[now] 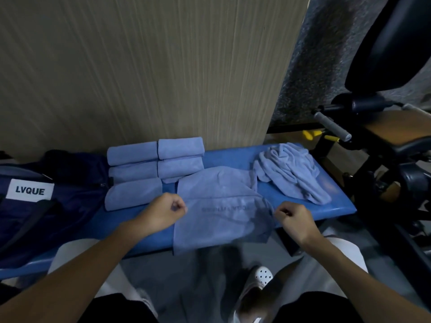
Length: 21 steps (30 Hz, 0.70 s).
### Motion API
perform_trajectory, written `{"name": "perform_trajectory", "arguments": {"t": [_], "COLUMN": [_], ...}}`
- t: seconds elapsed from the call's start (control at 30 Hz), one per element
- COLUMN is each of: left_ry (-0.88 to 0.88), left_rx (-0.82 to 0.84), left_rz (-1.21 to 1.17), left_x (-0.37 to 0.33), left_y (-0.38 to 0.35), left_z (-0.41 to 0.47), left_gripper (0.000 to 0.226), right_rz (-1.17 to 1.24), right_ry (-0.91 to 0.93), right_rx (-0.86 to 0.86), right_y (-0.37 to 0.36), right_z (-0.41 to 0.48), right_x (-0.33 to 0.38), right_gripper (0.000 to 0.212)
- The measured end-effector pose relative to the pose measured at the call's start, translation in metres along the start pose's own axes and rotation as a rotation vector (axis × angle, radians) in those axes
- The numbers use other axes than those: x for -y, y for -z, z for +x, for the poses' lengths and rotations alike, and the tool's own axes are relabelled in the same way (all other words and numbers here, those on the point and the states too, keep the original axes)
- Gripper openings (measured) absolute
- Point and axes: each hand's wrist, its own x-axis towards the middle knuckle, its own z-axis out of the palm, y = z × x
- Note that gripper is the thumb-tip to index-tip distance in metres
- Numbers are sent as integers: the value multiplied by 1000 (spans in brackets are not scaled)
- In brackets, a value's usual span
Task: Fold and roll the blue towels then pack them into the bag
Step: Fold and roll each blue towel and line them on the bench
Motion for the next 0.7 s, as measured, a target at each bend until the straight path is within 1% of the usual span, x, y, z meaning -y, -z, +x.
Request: {"name": "perform_trajectory", "arguments": {"t": [0.13, 0.2, 0.23, 0.3, 0.37, 0.5, 0.6, 0.67, 0.7], "left_ry": [13, 5, -12, -51, -70, -74, -81, -46, -29], "left_rx": [-33, -71, -90, -104, -81, 9, 26, 32, 35], "left_rz": [43, 72, 85, 112, 145, 237, 248, 264, 282], "left_x": [7, 12, 14, 21, 28, 34, 29, 25, 24], "left_y": [-8, -15, -17, -23, -27, -32, -32, -30, -29], "left_z": [25, 37, 43, 55, 64, 74, 75, 74, 73], "left_gripper": [11, 7, 3, 8, 14, 25, 20, 13, 13], "right_rz": [21, 14, 7, -12, -25, -83, -127, -177, -190], "right_ry": [11, 27, 38, 69, 75, 60, 49, 15, -14], "right_rx": [75, 78, 70, 43, 27, -9, 4, 11, 13], "right_y": [-19, -30, -34, -41, -46, -51, -51, -51, -50], "right_z": [26, 39, 45, 56, 65, 76, 78, 78, 77], "right_x": [0, -2, -2, -4, -6, -12, -12, -11, -10], "right_gripper": [11, 8, 10, 16, 20, 8, 6, 11, 15]}}
